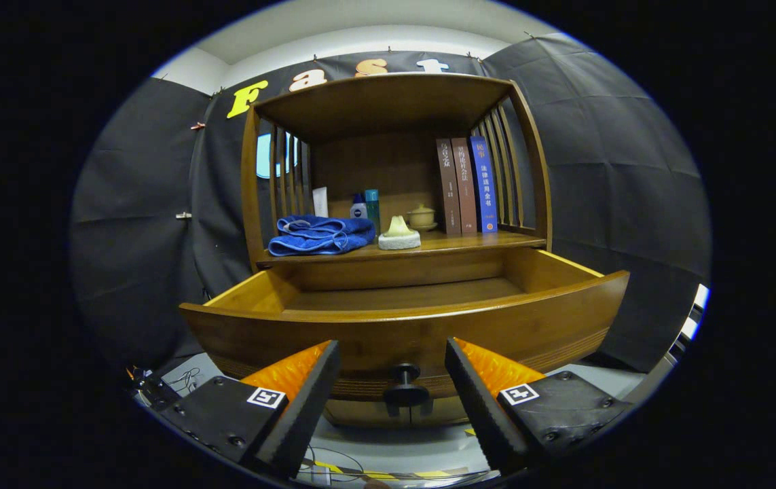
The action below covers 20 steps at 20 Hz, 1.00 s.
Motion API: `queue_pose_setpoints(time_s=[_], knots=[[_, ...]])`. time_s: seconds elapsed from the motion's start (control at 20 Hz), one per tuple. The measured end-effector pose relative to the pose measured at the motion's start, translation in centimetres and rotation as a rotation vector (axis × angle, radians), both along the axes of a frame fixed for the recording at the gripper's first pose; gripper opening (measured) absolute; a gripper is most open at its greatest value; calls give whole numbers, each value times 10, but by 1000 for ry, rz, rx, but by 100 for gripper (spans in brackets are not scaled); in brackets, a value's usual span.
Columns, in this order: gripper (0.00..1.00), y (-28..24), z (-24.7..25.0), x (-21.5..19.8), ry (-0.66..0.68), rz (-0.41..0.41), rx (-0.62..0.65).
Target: Pull open the drawer, take out the items inside it, and place them on the countertop above the cabinet.
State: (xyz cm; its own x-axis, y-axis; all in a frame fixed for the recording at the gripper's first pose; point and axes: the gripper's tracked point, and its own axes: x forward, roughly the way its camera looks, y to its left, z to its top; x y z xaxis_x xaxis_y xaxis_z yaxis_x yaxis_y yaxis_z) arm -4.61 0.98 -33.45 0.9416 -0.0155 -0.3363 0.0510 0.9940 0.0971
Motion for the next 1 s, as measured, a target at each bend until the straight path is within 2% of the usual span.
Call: queue_pose_setpoints(time_s=[0.15, 0.5, 1.0], knots=[[99, -1, -3, 11, 16, 8, 7], [97, -9, 1, 22, 21, -27, 16], [97, -12, -3, 94, -13, -34, 12]])
